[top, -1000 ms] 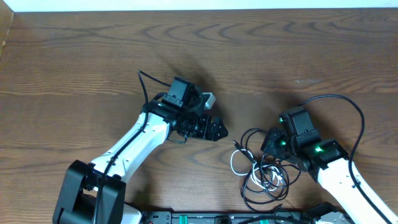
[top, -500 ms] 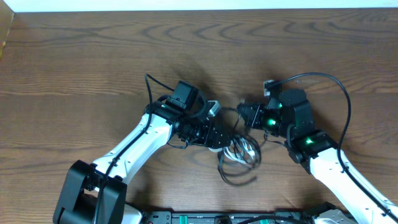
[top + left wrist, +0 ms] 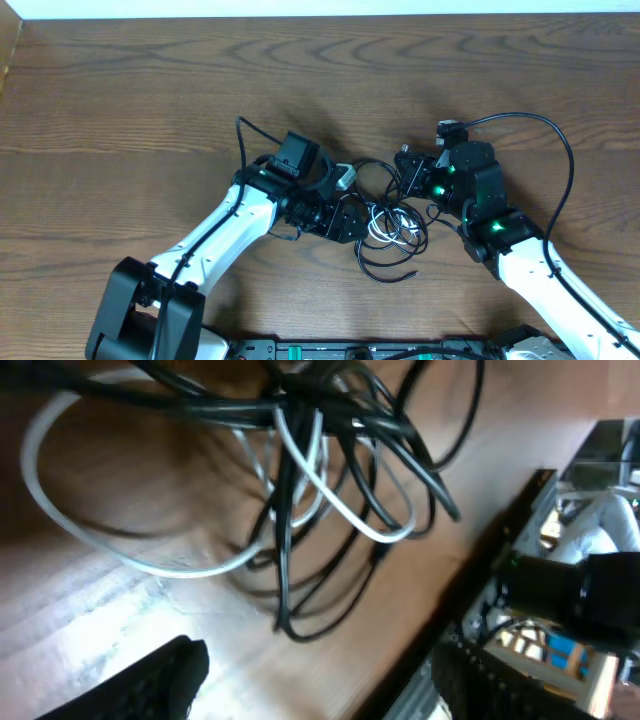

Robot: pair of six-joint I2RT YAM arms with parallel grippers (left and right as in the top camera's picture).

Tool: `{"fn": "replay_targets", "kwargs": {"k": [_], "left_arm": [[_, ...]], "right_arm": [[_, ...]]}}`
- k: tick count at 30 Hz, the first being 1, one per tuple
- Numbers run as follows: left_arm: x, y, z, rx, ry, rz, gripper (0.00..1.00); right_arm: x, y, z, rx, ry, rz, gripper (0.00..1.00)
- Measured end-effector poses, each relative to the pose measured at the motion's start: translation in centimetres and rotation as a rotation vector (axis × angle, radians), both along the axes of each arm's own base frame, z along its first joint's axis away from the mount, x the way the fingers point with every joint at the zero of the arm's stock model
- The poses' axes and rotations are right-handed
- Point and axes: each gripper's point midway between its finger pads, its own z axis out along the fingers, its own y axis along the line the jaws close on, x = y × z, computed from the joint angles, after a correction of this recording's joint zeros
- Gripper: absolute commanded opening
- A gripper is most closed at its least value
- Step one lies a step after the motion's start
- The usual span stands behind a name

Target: Untangle cables

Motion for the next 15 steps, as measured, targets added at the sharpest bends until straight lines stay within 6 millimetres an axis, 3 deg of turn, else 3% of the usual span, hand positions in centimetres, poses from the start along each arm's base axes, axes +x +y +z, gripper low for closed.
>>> {"fn": "replay_targets", "kwargs": {"k": [12, 15], "left_arm": [[0.2, -1.4, -3.7, 0.057, -0.049, 0.126, 0.75], [0.3, -2.1, -4.0, 0.064, -0.074, 0.144, 0.7]], "right_arm": [[0.0, -0.2, -0.2, -0.014, 0.004, -0.006, 0.01], [-0.1, -0.2, -0.3, -0.015, 0.008, -0.006, 0.01]]}}
